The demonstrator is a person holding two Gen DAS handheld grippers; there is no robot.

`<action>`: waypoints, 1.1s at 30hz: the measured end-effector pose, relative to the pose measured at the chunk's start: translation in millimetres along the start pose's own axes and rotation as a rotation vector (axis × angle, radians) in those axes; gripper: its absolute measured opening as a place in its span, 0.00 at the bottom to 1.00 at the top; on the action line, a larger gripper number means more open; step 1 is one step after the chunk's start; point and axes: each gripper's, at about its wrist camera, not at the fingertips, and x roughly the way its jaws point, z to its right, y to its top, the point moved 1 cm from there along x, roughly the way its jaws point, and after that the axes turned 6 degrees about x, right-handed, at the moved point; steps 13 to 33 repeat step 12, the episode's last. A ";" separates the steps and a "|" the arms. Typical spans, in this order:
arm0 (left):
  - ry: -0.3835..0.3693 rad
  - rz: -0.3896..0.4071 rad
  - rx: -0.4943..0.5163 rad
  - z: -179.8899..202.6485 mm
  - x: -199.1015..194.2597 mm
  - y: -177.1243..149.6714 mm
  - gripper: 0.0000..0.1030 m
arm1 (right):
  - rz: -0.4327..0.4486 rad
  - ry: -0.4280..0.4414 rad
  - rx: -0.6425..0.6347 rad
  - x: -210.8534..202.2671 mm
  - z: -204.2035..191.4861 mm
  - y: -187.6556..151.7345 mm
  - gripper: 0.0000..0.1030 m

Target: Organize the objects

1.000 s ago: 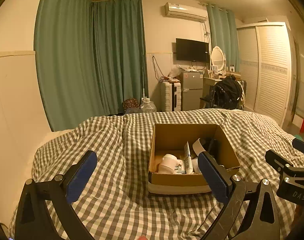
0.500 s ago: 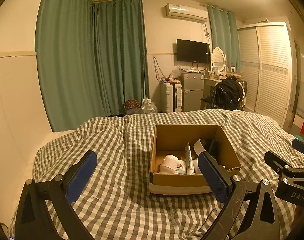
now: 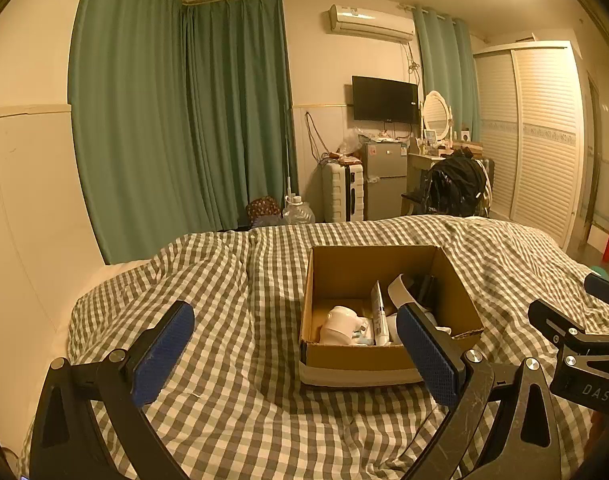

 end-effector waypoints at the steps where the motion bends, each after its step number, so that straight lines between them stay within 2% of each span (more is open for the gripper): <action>1: 0.000 -0.001 -0.001 -0.2 0.2 -0.2 1.00 | 0.000 0.000 0.000 -0.1 0.2 -0.2 0.97; 33: 0.012 0.005 0.005 2.3 1.0 -3.8 1.00 | -0.009 -0.001 -0.009 0.2 -2.1 -3.2 0.97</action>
